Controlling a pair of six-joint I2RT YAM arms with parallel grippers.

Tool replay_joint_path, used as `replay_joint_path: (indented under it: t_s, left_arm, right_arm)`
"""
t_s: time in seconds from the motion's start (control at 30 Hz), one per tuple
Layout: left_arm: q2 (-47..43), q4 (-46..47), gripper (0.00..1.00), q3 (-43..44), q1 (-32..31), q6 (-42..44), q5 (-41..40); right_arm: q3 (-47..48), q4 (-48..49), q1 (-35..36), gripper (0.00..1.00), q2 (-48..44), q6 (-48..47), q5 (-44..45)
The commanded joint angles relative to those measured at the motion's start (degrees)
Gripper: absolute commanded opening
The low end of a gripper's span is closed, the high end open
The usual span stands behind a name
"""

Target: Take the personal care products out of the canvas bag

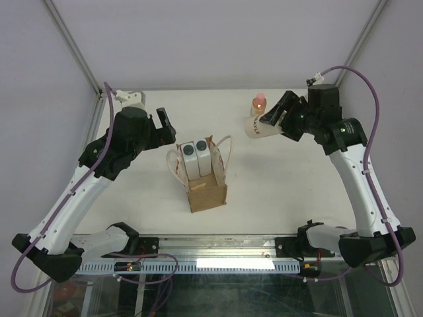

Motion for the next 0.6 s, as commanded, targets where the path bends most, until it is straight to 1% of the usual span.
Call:
replay_joint_path:
  t_s: [0.0, 0.13, 0.27, 0.4, 0.57]
  left_arm:
    - [3.8, 6.2, 0.95, 5.9, 0.7, 7.4, -2.6]
    - [6.9, 7.4, 0.96, 8.0, 0.8, 9.3, -2.7]
    - [8.4, 8.8, 0.98, 8.4, 0.8, 10.2, -1.5]
    - [8.5, 9.3, 0.99, 8.5, 0.9, 12.0, -1.1]
    - [7.5, 9.5, 0.99, 7.9, 0.8, 13.4, -3.0]
  right_arm:
    - [-3.4, 5.3, -0.8, 0.05, -0.7, -7.6, 8.6]
    - [-6.6, 8.5, -1.1, 0.05, 4.5, -13.9, 12.6]
    - [-7.7, 14.5, -1.2, 0.05, 10.7, -20.3, 15.2]
    - [-5.1, 17.4, -1.2, 0.05, 18.5, -24.6, 16.6]
    - [-0.7, 17.7, -0.9, 0.04, 26.4, -25.4, 16.8]
